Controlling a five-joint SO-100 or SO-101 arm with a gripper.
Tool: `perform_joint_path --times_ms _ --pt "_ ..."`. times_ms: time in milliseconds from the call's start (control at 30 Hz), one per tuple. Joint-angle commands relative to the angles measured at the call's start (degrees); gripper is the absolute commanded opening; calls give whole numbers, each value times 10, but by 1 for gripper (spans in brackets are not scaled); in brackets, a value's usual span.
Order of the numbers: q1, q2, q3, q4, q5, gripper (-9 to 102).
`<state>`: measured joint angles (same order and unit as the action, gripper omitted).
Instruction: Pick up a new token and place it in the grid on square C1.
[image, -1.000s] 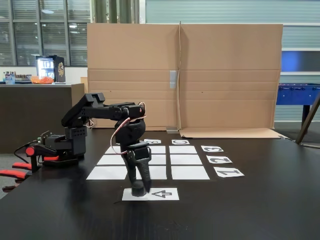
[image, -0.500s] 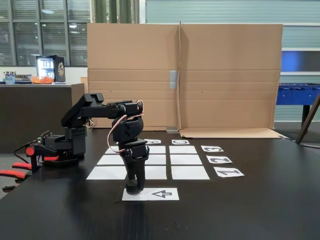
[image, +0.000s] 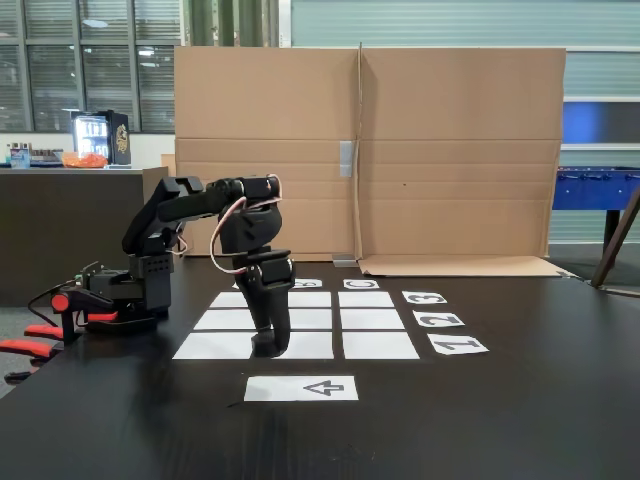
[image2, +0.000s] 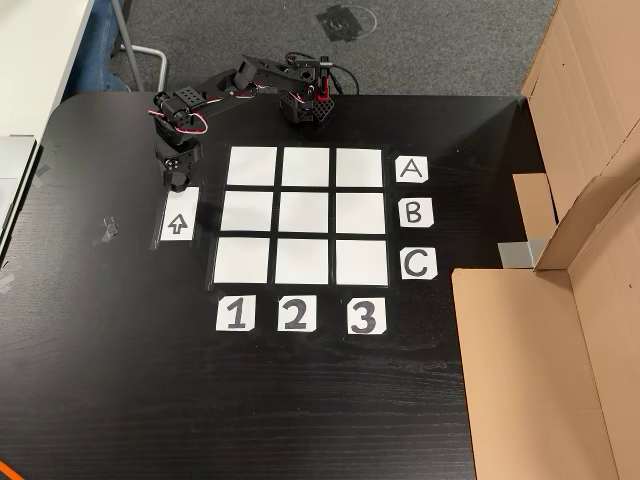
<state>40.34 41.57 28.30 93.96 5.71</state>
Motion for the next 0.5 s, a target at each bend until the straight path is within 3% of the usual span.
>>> perform_joint_path --times_ms 0,467 --pt "-19 50 -17 11 -18 -1" --pt "-118 63 -7 14 -5 -1"
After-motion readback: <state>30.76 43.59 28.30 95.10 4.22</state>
